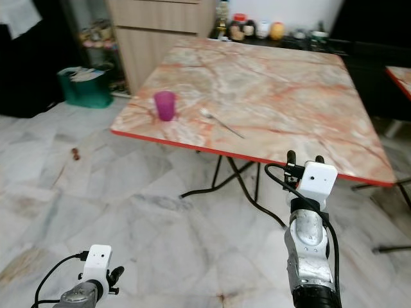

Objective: Setting the table

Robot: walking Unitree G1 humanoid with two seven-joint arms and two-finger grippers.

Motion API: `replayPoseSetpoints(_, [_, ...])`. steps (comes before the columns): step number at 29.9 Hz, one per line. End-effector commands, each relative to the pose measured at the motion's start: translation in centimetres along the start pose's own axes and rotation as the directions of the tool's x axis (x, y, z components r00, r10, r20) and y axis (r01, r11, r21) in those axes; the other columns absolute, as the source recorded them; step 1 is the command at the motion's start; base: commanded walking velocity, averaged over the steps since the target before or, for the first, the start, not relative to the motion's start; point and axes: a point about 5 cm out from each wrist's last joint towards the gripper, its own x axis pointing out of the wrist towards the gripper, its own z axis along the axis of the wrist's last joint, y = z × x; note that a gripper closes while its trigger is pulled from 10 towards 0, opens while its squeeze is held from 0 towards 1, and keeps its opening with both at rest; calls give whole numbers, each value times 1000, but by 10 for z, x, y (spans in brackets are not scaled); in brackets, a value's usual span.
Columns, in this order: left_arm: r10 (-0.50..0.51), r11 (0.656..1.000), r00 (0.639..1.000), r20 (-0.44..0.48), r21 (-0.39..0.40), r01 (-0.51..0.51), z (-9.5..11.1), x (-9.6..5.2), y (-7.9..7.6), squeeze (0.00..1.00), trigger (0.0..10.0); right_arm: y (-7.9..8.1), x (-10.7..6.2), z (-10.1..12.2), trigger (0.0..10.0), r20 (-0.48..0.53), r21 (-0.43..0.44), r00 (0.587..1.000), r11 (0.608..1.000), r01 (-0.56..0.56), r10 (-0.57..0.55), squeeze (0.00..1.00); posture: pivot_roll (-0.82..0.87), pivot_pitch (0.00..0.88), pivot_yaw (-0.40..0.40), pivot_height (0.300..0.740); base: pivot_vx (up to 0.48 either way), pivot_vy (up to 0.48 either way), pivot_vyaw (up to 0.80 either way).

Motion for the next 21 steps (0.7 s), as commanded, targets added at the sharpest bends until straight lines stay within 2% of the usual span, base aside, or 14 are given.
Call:
replayPoseSetpoints(1, [-9, 1000, 1000, -4, 13, 9, -1, 0, -3, 0, 10000, -4, 1, 3, 10000, 18, -5, 1000, 1000, 10, -10, 0, 48, 0, -27, 740, 0, 0, 800])
replayPoseSetpoints(21, [-8, 1000, 1000, -3, 11, 8, -1, 0, -4, 0, 10000, -4, 5, 8, 10000, 32, -5, 999, 1000, 8, -8, 0, 50, 0, -34, 740, 0, 0, 800])
